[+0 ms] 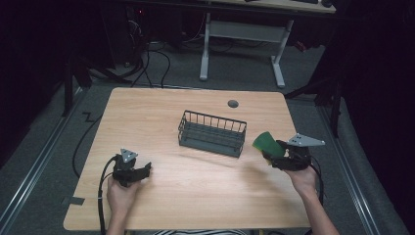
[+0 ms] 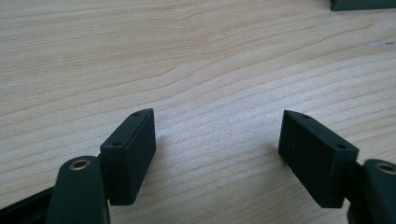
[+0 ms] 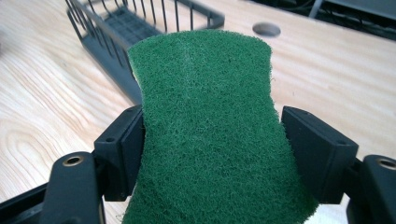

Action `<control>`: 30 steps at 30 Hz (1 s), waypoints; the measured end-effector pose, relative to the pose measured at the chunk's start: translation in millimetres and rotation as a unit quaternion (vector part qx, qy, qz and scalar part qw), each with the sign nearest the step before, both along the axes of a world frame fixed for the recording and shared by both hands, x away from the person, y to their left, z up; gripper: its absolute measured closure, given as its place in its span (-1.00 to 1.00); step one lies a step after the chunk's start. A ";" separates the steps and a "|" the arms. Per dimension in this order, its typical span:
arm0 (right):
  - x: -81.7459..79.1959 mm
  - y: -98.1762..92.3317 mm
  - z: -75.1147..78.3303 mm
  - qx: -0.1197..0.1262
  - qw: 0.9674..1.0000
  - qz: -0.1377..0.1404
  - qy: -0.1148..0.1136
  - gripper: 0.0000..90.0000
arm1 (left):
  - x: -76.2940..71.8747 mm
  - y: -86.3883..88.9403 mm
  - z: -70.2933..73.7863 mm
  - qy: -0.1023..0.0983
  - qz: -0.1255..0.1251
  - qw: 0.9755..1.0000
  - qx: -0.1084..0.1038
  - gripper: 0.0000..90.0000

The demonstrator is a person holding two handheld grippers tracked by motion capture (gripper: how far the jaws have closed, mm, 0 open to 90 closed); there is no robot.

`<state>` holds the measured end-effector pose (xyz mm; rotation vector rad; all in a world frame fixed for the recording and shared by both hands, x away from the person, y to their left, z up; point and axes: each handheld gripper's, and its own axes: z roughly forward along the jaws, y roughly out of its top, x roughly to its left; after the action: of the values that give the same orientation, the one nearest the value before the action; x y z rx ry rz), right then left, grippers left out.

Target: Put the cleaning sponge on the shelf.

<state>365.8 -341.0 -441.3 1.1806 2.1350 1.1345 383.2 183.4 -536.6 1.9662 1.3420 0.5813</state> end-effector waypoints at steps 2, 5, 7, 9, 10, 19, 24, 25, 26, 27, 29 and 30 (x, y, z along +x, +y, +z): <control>2.8 2.1 7.5 0.005 1.000 0.001 -0.006 -0.41 | 0.0 0.0 0.0 0.000 0.000 1.000 0.000 -0.38; 8.7 7.7 18.9 0.007 1.000 0.008 -0.013 -0.41 | 0.0 0.0 0.0 0.000 0.000 1.000 0.000 -0.38; 15.9 15.2 28.0 0.004 1.000 0.013 -0.019 -0.41 | 0.0 0.0 0.0 0.000 0.000 1.000 0.000 -0.38; 19.3 18.1 30.5 0.002 1.000 0.015 -0.021 -0.41 | 0.0 0.0 0.0 0.000 0.000 1.000 0.000 -0.38; 23.9 22.0 33.2 -0.001 1.000 0.017 -0.020 -0.41 | 0.0 0.0 0.0 0.000 0.000 1.000 0.000 -0.38; 53.8 54.1 42.1 -0.011 0.999 0.030 -0.015 -0.42 | 0.0 0.0 0.0 0.000 -0.001 1.000 0.000 -0.38; 69.3 73.2 41.4 -0.025 0.999 0.039 -0.012 -0.42 | -0.2 -0.1 0.0 0.000 -0.001 1.000 -0.001 -0.38; 72.5 76.4 40.5 -0.028 0.999 0.036 -0.009 -0.42 | -0.2 -0.1 0.0 0.000 -0.001 1.000 -0.001 -0.38; 75.5 78.9 40.0 -0.032 0.999 0.036 -0.008 -0.42 | -0.2 -0.1 0.0 0.000 -0.001 1.000 -0.001 -0.38; 77.8 81.2 39.5 -0.034 0.999 0.035 -0.007 -0.42 | -0.2 -0.1 0.0 0.000 -0.002 1.000 0.000 -0.38; 81.6 84.3 38.9 -0.033 0.999 0.035 -0.005 -0.42 | -0.2 -0.1 0.0 0.000 -0.001 1.000 -0.001 -0.38; 84.2 85.6 38.2 -0.033 0.999 0.034 -0.004 -0.42 | -0.2 -0.1 0.0 0.000 -0.001 1.000 -0.001 -0.38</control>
<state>450.0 -255.4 -403.1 1.0799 2.2045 1.0873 383.0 183.3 -536.6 1.9669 1.3390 0.5790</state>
